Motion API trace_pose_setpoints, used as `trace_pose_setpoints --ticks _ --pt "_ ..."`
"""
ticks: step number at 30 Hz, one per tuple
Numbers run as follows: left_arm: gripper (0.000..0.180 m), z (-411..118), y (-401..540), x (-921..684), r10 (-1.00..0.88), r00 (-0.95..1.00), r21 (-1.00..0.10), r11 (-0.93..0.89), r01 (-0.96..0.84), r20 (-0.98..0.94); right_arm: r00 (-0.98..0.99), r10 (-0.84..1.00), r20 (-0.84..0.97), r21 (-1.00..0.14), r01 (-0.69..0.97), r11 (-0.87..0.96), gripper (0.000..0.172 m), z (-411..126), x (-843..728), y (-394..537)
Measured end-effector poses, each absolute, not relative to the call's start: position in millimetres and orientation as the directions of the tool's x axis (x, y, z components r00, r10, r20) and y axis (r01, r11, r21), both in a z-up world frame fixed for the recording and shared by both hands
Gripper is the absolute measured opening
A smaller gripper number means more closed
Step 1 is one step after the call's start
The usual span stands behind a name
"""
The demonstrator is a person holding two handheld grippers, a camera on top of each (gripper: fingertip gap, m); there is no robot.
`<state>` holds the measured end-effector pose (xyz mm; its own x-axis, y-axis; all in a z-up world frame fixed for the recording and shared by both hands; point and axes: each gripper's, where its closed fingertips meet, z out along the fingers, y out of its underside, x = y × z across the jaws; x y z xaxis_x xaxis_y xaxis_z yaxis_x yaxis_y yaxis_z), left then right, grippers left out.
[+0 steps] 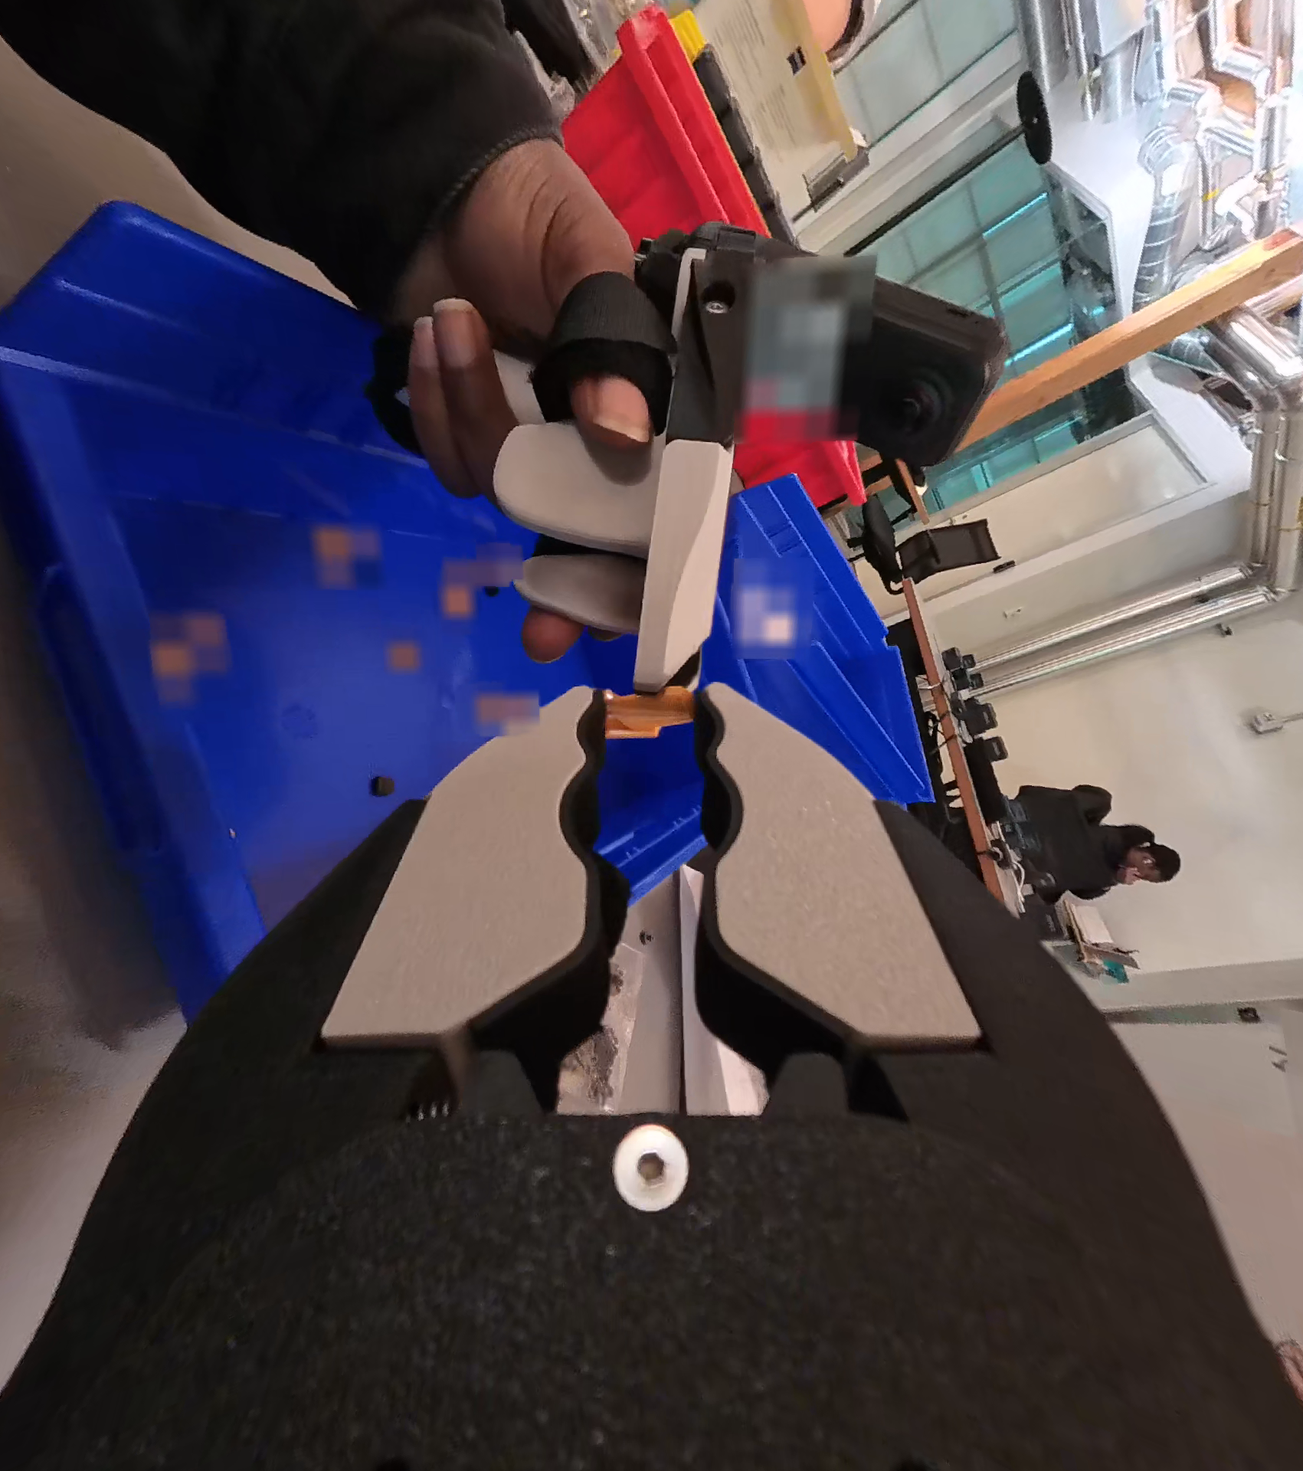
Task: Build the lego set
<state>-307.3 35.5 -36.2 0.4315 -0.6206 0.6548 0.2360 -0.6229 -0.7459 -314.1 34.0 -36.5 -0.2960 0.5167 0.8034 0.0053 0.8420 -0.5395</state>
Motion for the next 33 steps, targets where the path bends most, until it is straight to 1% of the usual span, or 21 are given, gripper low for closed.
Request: trace_pose_setpoints --ticks 1,3,4,8,11,14,16,18,21,24,27,28,29,31,33 --pt "0.019 -36.3 35.6 -309.3 -0.612 0.438 -0.742 -0.623 0.246 0.659 -0.297 0.526 0.797 -0.549 0.007 0.836 0.021 -36.4 -313.6 33.9" --pt "0.04 -42.3 41.6 -321.7 -0.578 0.536 -0.768 -0.592 0.243 0.615 -0.287 0.567 0.772 -0.594 -0.006 0.804 0.02 -32.3 -308.3 35.6" --pt "0.043 -48.2 43.8 -328.7 -0.556 0.603 -0.788 -0.577 0.215 0.572 -0.295 0.596 0.747 -0.622 0.005 0.783 0.02 -32.5 -304.8 38.2" --pt "0.038 -54.1 44.4 -325.4 -0.537 0.737 -0.837 -0.543 0.071 0.411 -0.319 0.687 0.653 -0.716 0.035 0.697 0.021 -35.4 -284.0 45.3" --pt "0.03 -53.4 44.1 -310.1 -0.524 0.813 -0.854 -0.516 -0.065 0.255 -0.338 0.743 0.578 -0.778 0.047 0.627 0.021 -35.9 -255.5 48.3" --pt "0.024 -57.2 38.5 -277.2 -0.532 0.835 -0.835 -0.517 -0.187 0.142 -0.343 0.759 0.554 -0.786 0.087 0.612 0.02 -43.4 -219.1 55.7" --pt "0.022 -57.8 34.9 -240.7 -0.55 0.812 -0.828 -0.537 -0.164 0.196 -0.351 0.756 0.552 -0.771 0.131 0.624 0.02 -53.4 -195.3 59.2" --pt "0.023 -58.1 35.0 -199.5 -0.564 0.764 -0.823 -0.562 -0.078 0.313 -0.36 0.753 0.55 -0.757 0.165 0.632 0.02 -62.9 -173.5 59.1" --pt "0.025 -67.3 44.4 -156.5 -0.558 0.721 -0.81 -0.587 0.006 0.41 -0.377 0.748 0.547 -0.73 0.222 0.646 0.021 -79.7 -145.6 57.4" --pt "0.025 -82.7 55.6 -130.7 -0.537 0.687 -0.767 -0.64 0.046 0.489 -0.378 0.741 0.555 -0.697 0.275 0.662 0.021 -94.2 -124.2 60.1" --pt "0.019 -92.3 61.1 -106.9 -0.537 0.638 -0.728 -0.684 0.054 0.551 -0.37 0.74 0.562 -0.679 0.306 0.668 0.021 -99.6 -108.2 60.9" --pt "0.011 -95.5 64.6 -103.8 -0.538 0.646 -0.731 -0.681 0.046 0.542 -0.367 0.737 0.568 -0.669 0.316 0.673 0.021 -100.5 -103.1 62.3" --pt "0.011 -95.2 66.4 -99.7 -0.551 0.628 -0.733 -0.679 0.047 0.55 -0.357 0.736 0.576 -0.665 0.319 0.675 0.021 -100.3 -98.7 64.2" --pt "0.011 -88.8 67.1 -90.9 -0.568 0.529 -0.71 -0.697 0.097 0.63 -0.333 0.754 0.567 -0.694 0.301 0.654 0.021 -94.9 -90.4 65.2" --pt "0.011 -78.2 64.1 -82.4 -0.573 0.354 -0.656 -0.734 0.179 0.739 -0.319 0.782 0.535 -0.744 0.26 0.615 0.021 -85.6 -82.5 62.8"
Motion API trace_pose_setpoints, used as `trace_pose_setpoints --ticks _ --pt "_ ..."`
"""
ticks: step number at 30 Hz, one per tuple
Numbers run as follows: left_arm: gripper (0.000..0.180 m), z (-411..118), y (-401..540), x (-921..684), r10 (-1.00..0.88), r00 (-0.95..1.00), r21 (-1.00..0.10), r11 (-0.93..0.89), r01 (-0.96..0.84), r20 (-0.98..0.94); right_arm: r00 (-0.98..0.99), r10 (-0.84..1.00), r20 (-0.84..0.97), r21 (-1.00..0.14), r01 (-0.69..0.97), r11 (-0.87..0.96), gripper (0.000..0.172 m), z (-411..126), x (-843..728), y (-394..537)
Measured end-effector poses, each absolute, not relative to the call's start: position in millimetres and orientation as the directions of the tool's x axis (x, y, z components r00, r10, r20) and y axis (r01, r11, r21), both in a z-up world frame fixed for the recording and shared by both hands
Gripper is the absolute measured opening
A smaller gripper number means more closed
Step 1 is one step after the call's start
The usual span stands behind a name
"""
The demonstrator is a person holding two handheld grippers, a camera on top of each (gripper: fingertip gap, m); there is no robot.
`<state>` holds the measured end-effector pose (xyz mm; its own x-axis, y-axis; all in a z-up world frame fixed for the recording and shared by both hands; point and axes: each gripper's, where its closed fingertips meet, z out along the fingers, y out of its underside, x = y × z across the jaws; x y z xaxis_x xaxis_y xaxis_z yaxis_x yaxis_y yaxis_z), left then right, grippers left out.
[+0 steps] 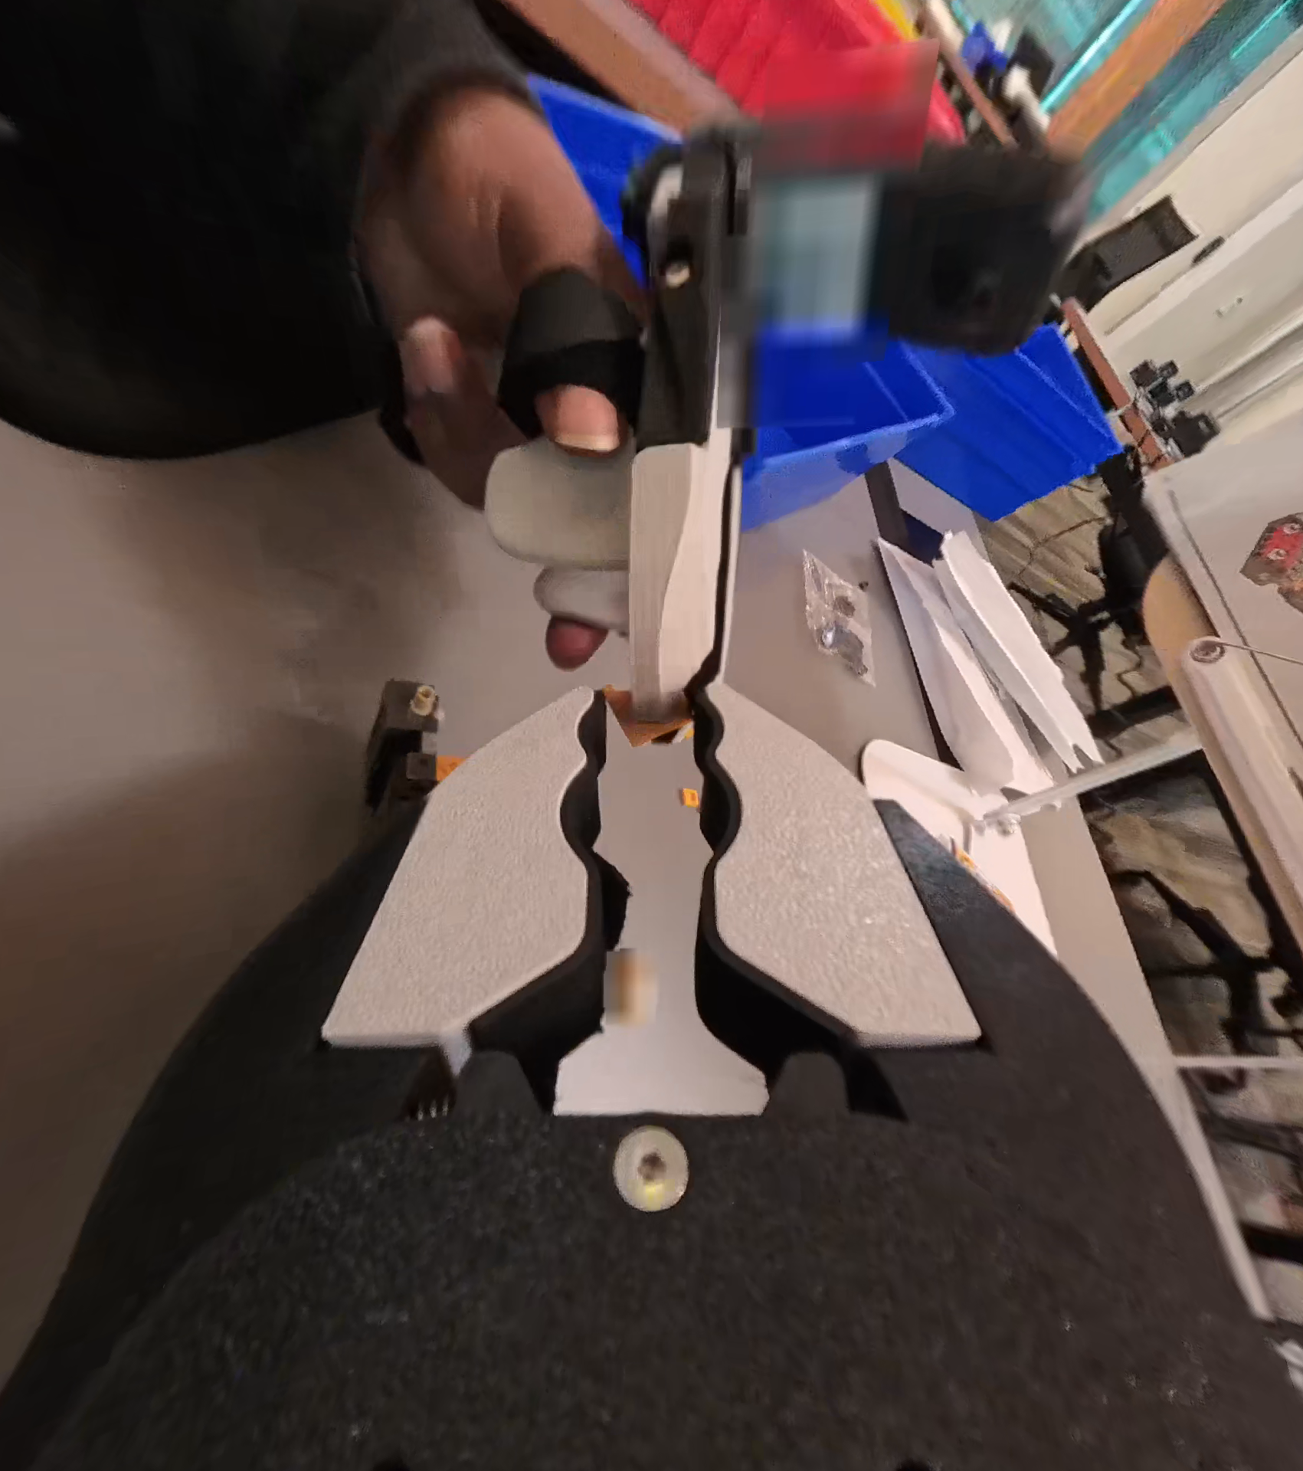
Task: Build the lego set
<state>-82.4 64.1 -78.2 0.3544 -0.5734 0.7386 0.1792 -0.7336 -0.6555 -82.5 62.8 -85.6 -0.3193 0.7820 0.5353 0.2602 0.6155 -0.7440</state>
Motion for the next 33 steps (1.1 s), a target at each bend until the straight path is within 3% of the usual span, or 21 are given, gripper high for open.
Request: trace_pose_setpoints --ticks 4,8,16,19,24,33 --pt "0.01 -51.9 48.6 -76.3 -0.545 -0.116 -0.497 -0.819 0.287 0.831 -0.318 0.82 0.476 -0.823 0.168 0.542 0.019 -68.9 -68.7 54.5" --pt "0.01 -50.6 38.7 -69.6 -0.541 -0.223 -0.487 -0.835 0.256 0.811 -0.341 0.829 0.442 -0.852 0.128 0.507 0.022 -63.4 -60.8 44.4" --pt "0.01 -52.0 31.3 -54.7 -0.561 -0.211 -0.525 -0.826 0.205 0.8 -0.391 0.8 0.455 -0.834 0.129 0.537 0.017 -63.7 -53.0 29.8" --pt "0.02 -62.7 40.8 -58.7 -0.617 -0.06 -0.593 -0.775 0.217 0.785 -0.377 0.822 0.426 -0.83 0.198 0.521 0.016 -68.8 -48.2 35.3" --pt "0.017 -86.2 47.8 -59.4 -0.687 0.254 -0.724 -0.684 0.087 0.681 -0.354 0.837 0.417 -0.776 0.341 0.531 0.017 -88.3 -32.2 50.6" --pt "0.006 -101.8 53.7 -38.1 -0.596 0.3 -0.625 -0.78 0.002 0.745 -0.369 0.803 0.468 -0.683 0.426 0.594 0.017 -107.3 -34.0 52.2"
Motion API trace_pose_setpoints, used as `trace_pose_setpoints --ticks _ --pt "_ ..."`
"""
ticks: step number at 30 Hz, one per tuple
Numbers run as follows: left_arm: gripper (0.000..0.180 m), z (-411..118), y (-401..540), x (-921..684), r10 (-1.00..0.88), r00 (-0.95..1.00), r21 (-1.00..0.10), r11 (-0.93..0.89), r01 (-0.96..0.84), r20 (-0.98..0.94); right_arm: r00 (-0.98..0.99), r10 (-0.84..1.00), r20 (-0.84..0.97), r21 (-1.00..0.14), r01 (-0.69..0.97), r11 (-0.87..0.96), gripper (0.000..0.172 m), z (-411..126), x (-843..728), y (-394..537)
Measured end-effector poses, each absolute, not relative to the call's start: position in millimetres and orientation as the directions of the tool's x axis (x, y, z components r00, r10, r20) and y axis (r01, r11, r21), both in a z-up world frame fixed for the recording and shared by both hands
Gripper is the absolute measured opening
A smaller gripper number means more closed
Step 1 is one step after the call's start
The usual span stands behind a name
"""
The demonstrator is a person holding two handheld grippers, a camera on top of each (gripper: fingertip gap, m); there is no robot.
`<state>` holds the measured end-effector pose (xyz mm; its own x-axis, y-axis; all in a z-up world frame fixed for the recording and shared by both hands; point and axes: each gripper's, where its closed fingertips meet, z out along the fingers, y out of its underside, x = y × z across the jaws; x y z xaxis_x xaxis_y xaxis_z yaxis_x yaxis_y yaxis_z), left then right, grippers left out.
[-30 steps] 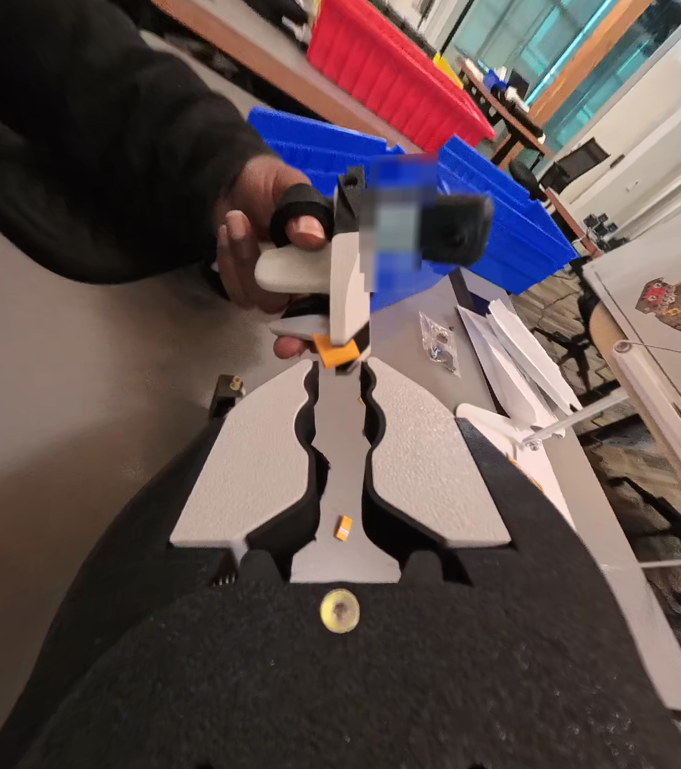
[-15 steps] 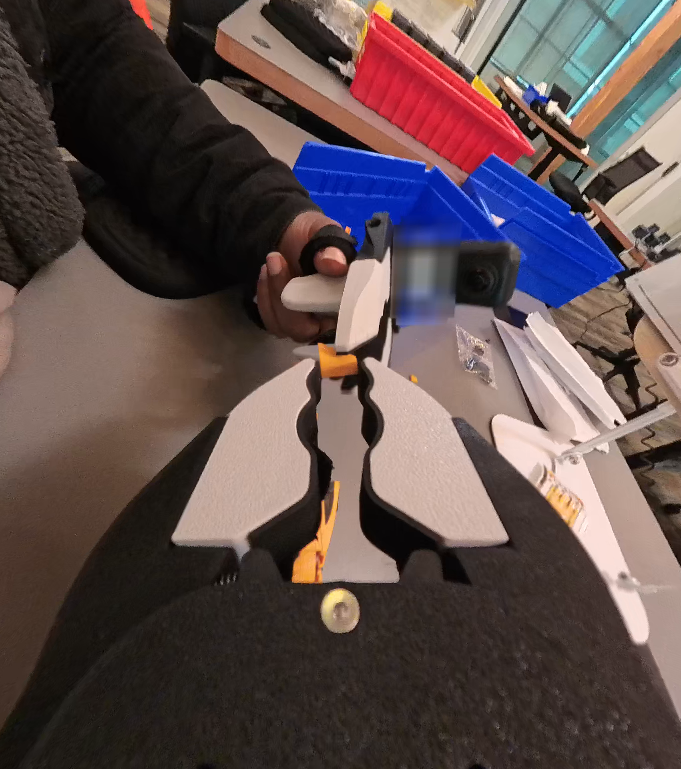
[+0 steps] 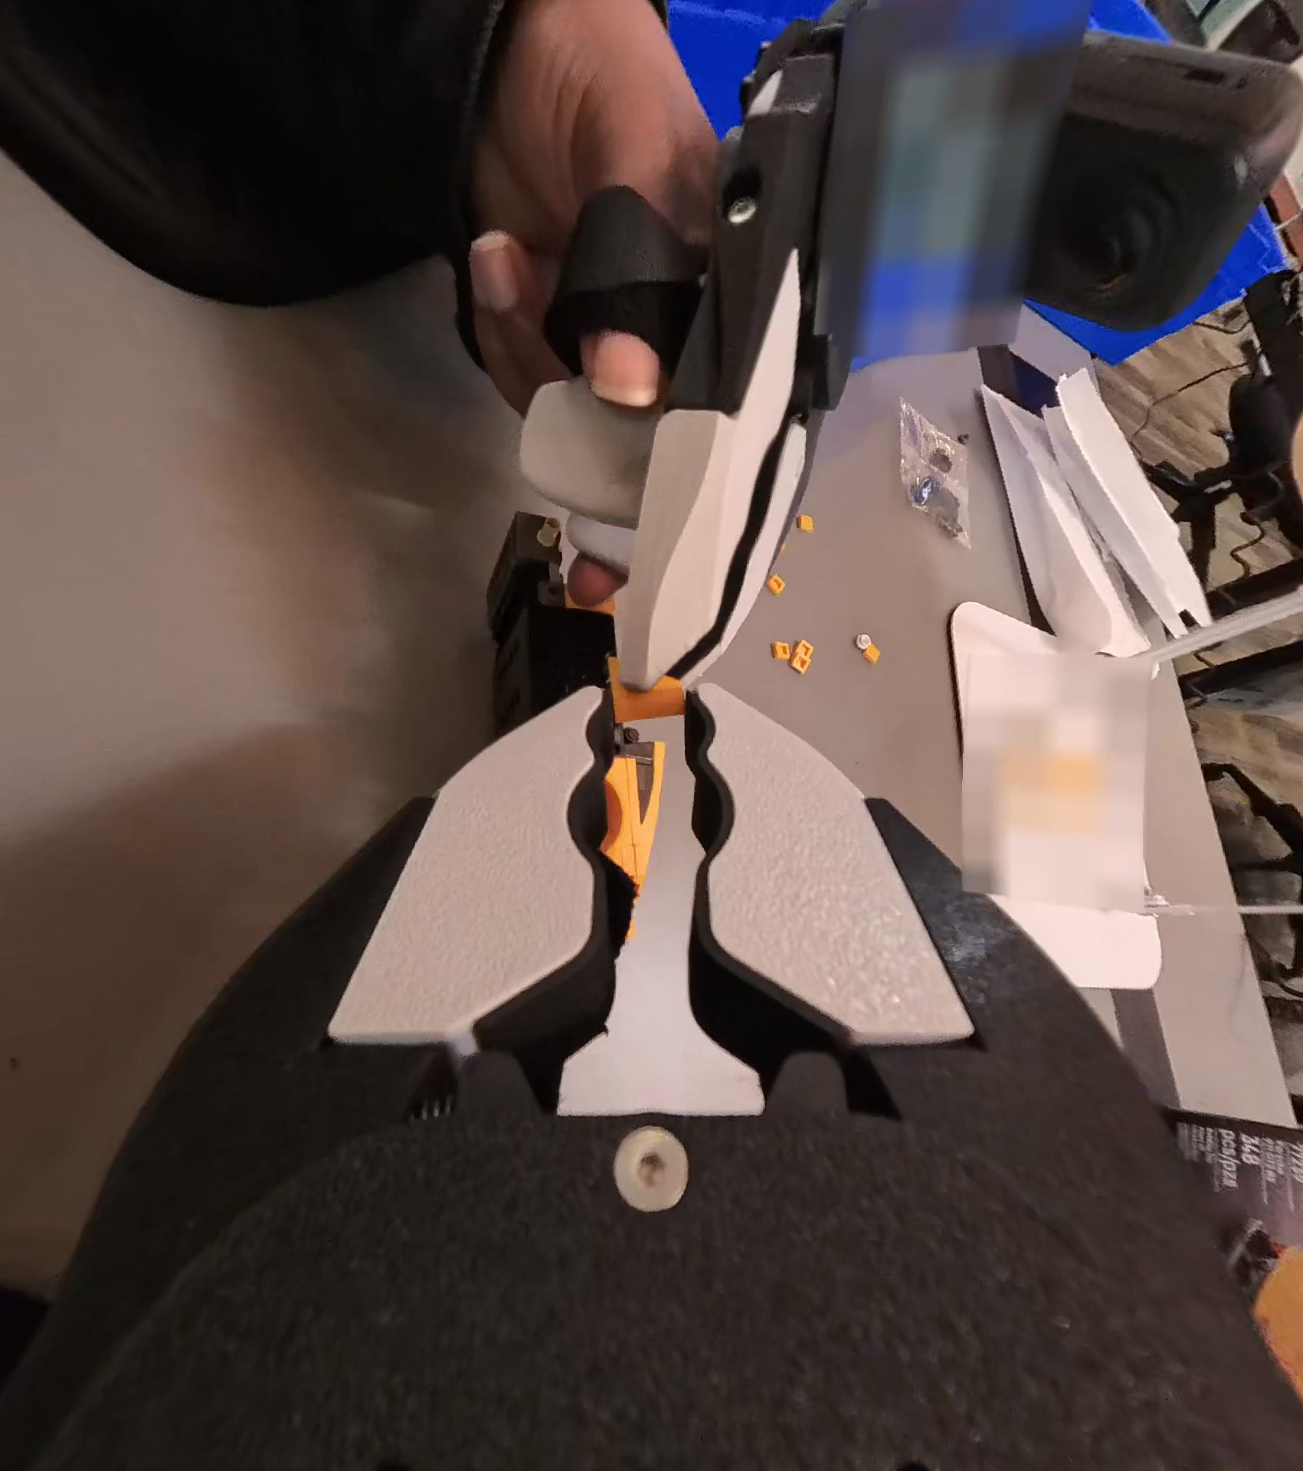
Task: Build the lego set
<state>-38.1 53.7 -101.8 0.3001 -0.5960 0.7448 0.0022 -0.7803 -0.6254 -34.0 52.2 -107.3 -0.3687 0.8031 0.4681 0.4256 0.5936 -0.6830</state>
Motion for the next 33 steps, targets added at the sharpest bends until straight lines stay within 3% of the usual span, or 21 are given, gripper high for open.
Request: trace_pose_setpoints --ticks 7,12,18,24,33 --pt "0.005 -110.4 56.3 -43.5 -0.526 0.321 -0.552 -0.834 -0.012 0.787 -0.375 0.803 0.464 -0.665 0.451 0.595 0.017 -115.1 -38.2 53.6" --pt "0.009 -111.9 61.2 -54.7 -0.574 0.409 -0.614 -0.788 -0.042 0.709 -0.381 0.853 0.356 -0.681 0.519 0.516 0.017 -119.5 -36.1 56.3" --pt "0.02 -111.5 55.2 -52.3 -0.794 0.479 -0.79 -0.543 -0.285 0.374 -0.383 0.916 0.115 -0.737 0.586 0.338 0.017 -120.7 -37.3 54.6" --pt "0.015 -115.1 51.3 -47.1 -0.877 0.455 -0.822 -0.368 -0.434 0.153 -0.407 0.909 0.087 -0.747 0.578 0.33 0.016 -118.7 -45.6 51.2" --pt "0.002 -121.5 50.7 -46.8 -0.84 0.506 -0.792 -0.439 -0.425 0.195 -0.374 0.921 0.113 -0.719 0.609 0.336 0.016 -121.5 -54.9 61.2"
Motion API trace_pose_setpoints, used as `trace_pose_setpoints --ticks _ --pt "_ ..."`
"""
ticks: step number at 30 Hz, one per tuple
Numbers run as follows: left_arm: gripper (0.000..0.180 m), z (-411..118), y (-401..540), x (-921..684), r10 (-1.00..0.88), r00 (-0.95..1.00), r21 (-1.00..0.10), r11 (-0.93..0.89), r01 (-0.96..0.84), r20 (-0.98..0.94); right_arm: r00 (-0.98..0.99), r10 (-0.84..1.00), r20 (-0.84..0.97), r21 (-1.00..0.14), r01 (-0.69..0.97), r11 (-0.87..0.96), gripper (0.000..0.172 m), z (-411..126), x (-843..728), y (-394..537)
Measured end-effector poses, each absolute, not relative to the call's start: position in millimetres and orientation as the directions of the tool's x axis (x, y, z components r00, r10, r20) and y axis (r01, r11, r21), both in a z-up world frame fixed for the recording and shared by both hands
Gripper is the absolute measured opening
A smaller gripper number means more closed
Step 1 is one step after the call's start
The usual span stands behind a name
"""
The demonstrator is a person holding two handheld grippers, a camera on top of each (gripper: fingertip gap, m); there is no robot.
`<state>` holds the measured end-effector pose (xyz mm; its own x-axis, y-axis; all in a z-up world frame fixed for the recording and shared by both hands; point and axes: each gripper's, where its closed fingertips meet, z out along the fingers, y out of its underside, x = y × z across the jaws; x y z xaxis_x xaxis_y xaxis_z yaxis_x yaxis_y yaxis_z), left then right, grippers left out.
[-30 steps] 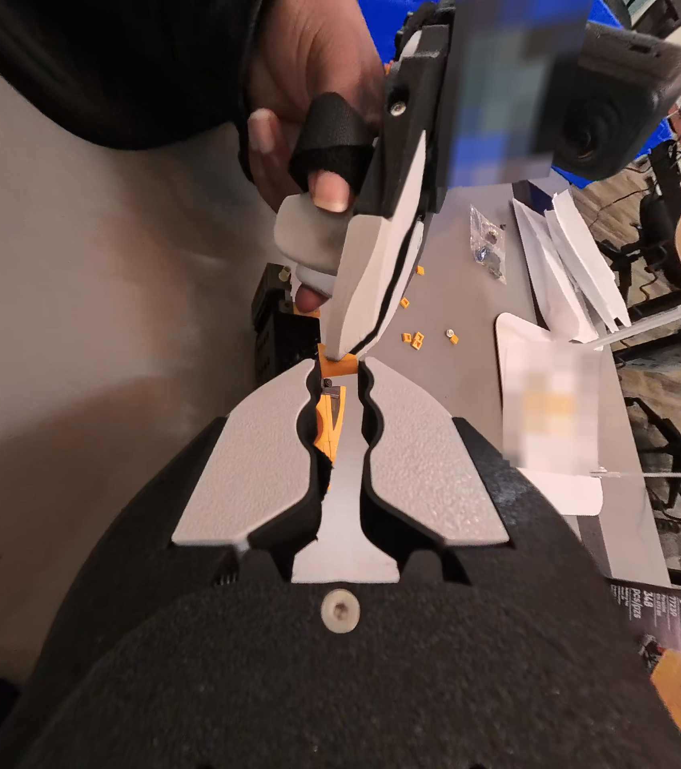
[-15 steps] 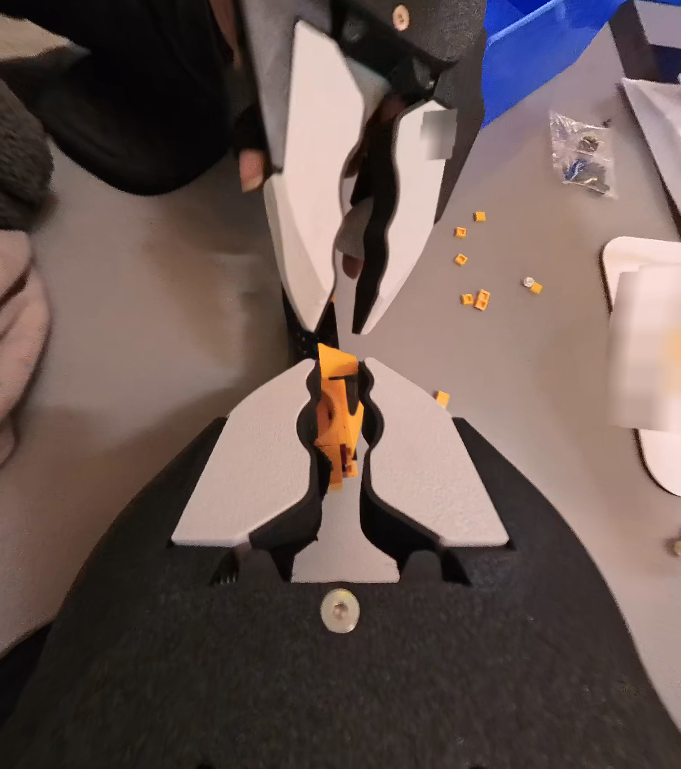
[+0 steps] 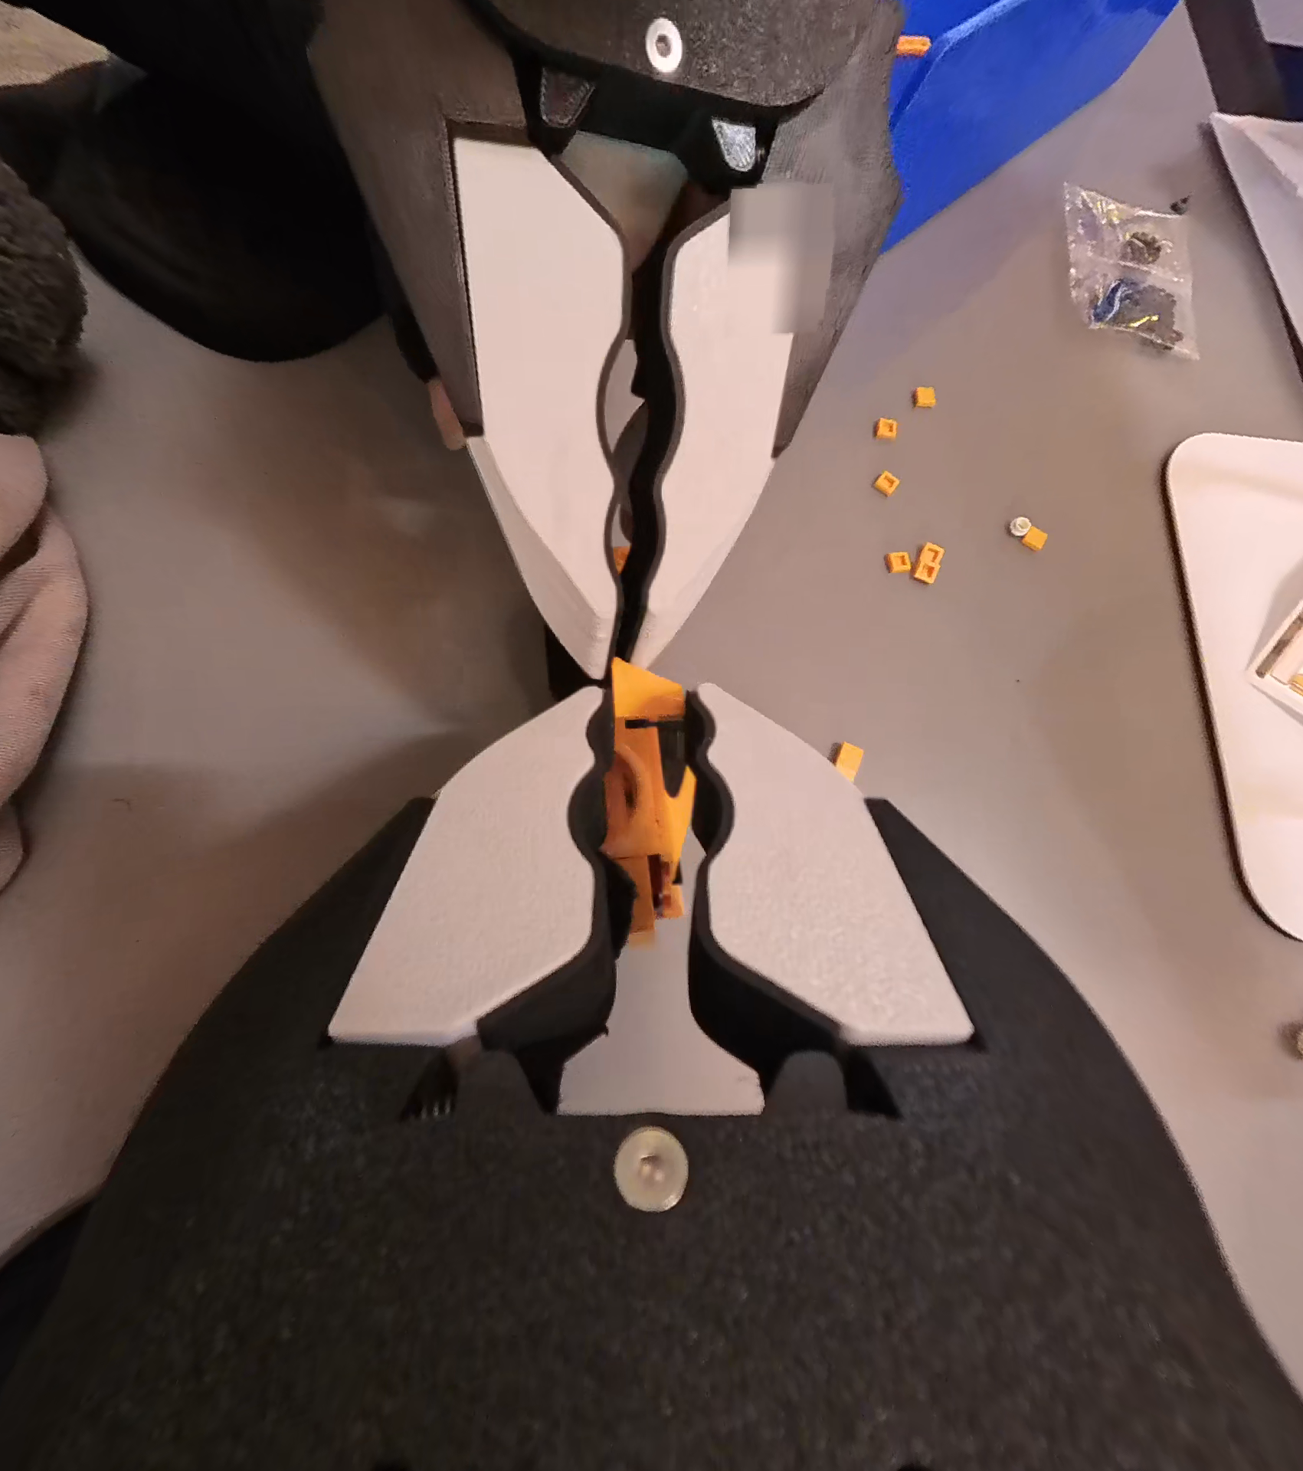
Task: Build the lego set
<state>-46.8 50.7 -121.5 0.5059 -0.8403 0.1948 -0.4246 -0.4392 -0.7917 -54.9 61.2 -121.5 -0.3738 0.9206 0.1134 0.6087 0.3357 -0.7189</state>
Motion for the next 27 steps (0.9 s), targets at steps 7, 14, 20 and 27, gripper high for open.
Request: trace_pose_setpoints --ticks 7,14,20,27 --pt "0.002 -123.1 47.8 -47.6 -0.817 0.527 -0.785 -0.479 -0.393 0.234 -0.369 0.922 0.118 -0.717 0.611 0.336 0.019 -123.1 -55.8 60.2" --pt "0.0 -129.3 43.5 -55.4 -0.772 0.583 -0.733 -0.547 -0.405 0.254 -0.377 0.92 0.108 -0.733 0.595 0.33 0.025 -118.8 -38.7 65.1" --pt "0.001 -131.0 40.6 -48.6 -0.782 0.585 -0.698 -0.542 -0.469 0.214 -0.348 0.931 0.107 -0.749 0.587 0.306 0.02 -118.9 -30.4 67.5" --pt "0.001 -134.7 42.2 -48.2 -0.784 0.6 -0.659 -0.536 -0.528 0.157 -0.315 0.948 0.046 -0.772 0.591 0.233 0.019 -120.1 -33.3 71.3"
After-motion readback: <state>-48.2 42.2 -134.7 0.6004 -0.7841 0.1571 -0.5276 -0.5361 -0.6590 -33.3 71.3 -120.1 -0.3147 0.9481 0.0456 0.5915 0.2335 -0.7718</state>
